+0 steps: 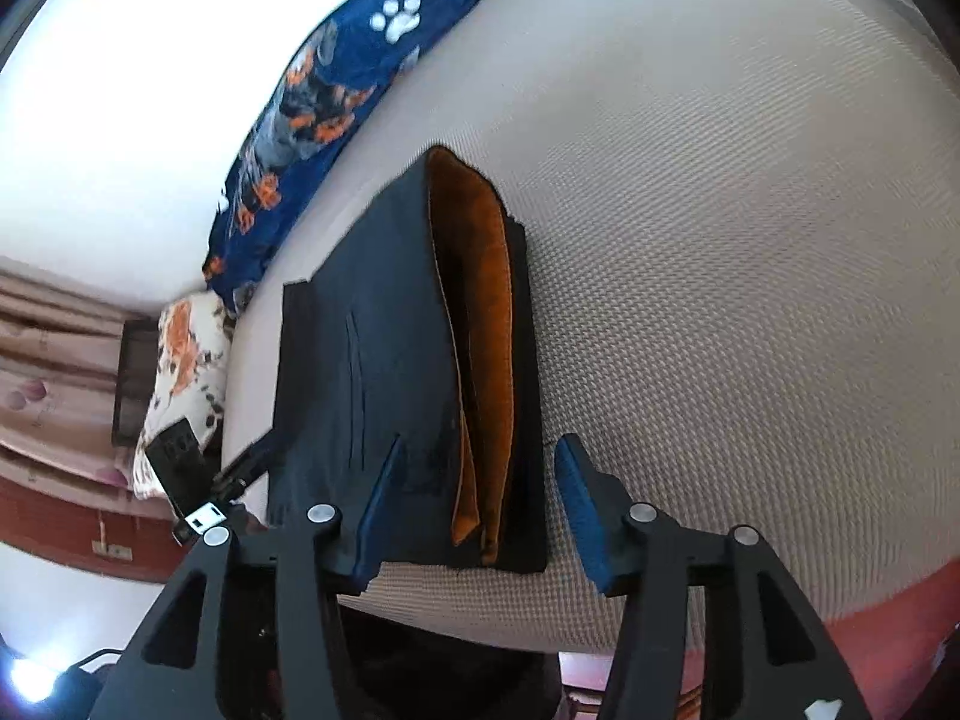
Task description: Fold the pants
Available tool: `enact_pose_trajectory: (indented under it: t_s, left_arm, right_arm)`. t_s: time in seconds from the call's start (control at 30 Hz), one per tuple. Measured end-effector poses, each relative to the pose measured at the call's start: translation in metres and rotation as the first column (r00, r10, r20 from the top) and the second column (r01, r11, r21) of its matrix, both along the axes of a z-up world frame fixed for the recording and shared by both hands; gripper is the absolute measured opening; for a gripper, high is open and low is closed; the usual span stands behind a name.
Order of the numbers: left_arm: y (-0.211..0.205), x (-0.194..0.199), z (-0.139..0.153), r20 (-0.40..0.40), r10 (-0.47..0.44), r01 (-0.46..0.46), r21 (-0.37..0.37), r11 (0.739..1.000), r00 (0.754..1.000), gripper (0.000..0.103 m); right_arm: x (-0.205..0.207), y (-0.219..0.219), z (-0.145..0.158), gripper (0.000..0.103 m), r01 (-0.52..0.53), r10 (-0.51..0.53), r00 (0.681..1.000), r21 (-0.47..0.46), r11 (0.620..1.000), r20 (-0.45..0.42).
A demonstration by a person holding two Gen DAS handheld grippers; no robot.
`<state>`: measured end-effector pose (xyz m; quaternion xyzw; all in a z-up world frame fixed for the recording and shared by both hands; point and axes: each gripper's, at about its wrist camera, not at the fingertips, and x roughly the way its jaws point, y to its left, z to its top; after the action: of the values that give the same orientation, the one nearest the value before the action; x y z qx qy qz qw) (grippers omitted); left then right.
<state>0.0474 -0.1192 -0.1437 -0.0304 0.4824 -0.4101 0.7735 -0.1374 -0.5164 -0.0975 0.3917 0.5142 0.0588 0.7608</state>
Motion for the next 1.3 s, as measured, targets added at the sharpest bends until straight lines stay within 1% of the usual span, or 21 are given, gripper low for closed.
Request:
enact_pose_trajectory:
  t_s: [0.03,0.1,0.2,0.23,0.3,0.33,0.43,0.53,0.57,0.63,0.67,0.7,0.73,0.77,0.8,0.87,0.9,0.93,1.03,1.13,1.3]
  left_arm:
    - [-0.001,0.002,0.0,-0.022,-0.019,0.019,-0.021,1.0,1.0,0.095]
    - [-0.004,0.004,0.0,-0.049,-0.046,0.044,-0.037,0.998,0.998,0.095]
    - [-0.01,0.008,0.0,-0.054,-0.085,0.083,-0.039,0.996,0.995,0.095]
    - [-0.012,0.009,0.0,-0.063,-0.1,0.097,-0.05,0.994,0.993,0.095]
    - [-0.015,0.013,-0.002,-0.095,-0.139,0.13,-0.095,0.987,0.986,0.095]
    - [-0.017,0.015,-0.002,-0.119,-0.171,0.156,-0.124,0.98,0.978,0.095]
    - [-0.028,0.026,-0.007,-0.199,-0.253,0.21,-0.214,0.954,0.947,0.095]
    - [-0.036,0.032,-0.008,-0.226,-0.3,0.243,-0.249,0.938,0.927,0.095]
    - [-0.041,0.034,-0.008,-0.225,-0.306,0.25,-0.244,0.937,0.925,0.095]
    - [-0.046,0.033,-0.007,-0.211,-0.3,0.249,-0.234,0.94,0.93,0.095]
    - [-0.049,0.03,-0.005,-0.187,-0.282,0.241,-0.218,0.946,0.941,0.095]
    - [-0.048,0.025,-0.003,-0.165,-0.265,0.231,-0.197,0.953,0.95,0.09]
    - [-0.051,0.018,-0.001,-0.113,-0.23,0.214,-0.138,0.967,0.967,0.072]
    - [-0.058,0.009,0.003,-0.021,-0.187,0.186,-0.031,0.982,0.982,0.061]
    - [-0.063,0.001,0.005,0.048,-0.165,0.163,0.042,0.986,0.985,0.052]
    - [-0.065,-0.008,0.008,0.092,-0.151,0.144,0.078,0.986,0.984,0.043]
    - [-0.065,-0.01,0.01,0.102,-0.144,0.135,0.088,0.987,0.984,0.037]
    - [-0.064,-0.011,0.011,0.108,-0.136,0.127,0.092,0.988,0.985,0.033]
    - [-0.061,-0.015,0.014,0.119,-0.12,0.108,0.101,0.989,0.986,0.03]
    - [-0.056,-0.02,0.015,0.144,-0.116,0.099,0.115,0.988,0.983,0.028]
    - [-0.047,-0.022,0.014,0.149,-0.092,0.074,0.12,0.99,0.985,0.028]
  right_arm:
    - [0.005,0.0,-0.005,0.05,-0.003,0.003,1.0,-0.003,1.0,-0.012]
    - [0.015,0.002,-0.013,0.05,-0.027,0.027,1.0,0.008,1.0,-0.016]
    - [0.028,0.004,-0.018,0.05,-0.073,0.074,0.997,0.049,0.996,-0.001]
    - [0.032,0.005,-0.019,0.05,-0.095,0.095,0.995,0.053,0.994,0.001]
    - [0.041,0.006,-0.02,0.052,-0.145,0.145,0.989,0.064,0.987,0.006]
    - [0.045,0.006,-0.021,0.054,-0.168,0.168,0.986,0.075,0.983,0.011]
    - [0.056,0.008,-0.024,0.054,-0.226,0.224,0.974,0.101,0.969,0.027]
    - [0.066,0.011,-0.027,0.054,-0.257,0.254,0.966,0.125,0.958,0.037]
    - [0.068,0.013,-0.028,0.054,-0.261,0.258,0.965,0.131,0.956,0.042]
    - [0.073,0.015,-0.031,0.054,-0.257,0.252,0.966,0.152,0.954,0.055]
    - [0.074,0.015,-0.033,0.054,-0.249,0.241,0.968,0.161,0.955,0.067]
    - [0.075,0.016,-0.033,0.05,-0.247,0.238,0.968,0.145,0.958,0.076]
    - [0.075,0.019,-0.032,0.038,-0.249,0.242,0.968,0.109,0.962,0.072]
    - [0.075,0.021,-0.032,0.036,-0.247,0.242,0.968,0.083,0.965,0.068]
    - [0.073,0.023,-0.03,0.035,-0.237,0.232,0.97,0.073,0.969,0.077]
    - [0.069,0.024,-0.03,0.032,-0.224,0.218,0.971,0.055,0.973,0.094]
    - [0.067,0.025,-0.03,0.032,-0.216,0.211,0.972,0.049,0.975,0.101]
    - [0.065,0.025,-0.03,0.032,-0.204,0.198,0.974,0.049,0.978,0.105]
    - [0.062,0.026,-0.031,0.032,-0.187,0.18,0.976,0.05,0.981,0.12]
    - [0.058,0.025,-0.031,0.032,-0.167,0.157,0.979,0.066,0.984,0.128]
    - [0.057,0.031,-0.031,0.031,-0.152,0.142,0.981,0.076,0.985,0.132]
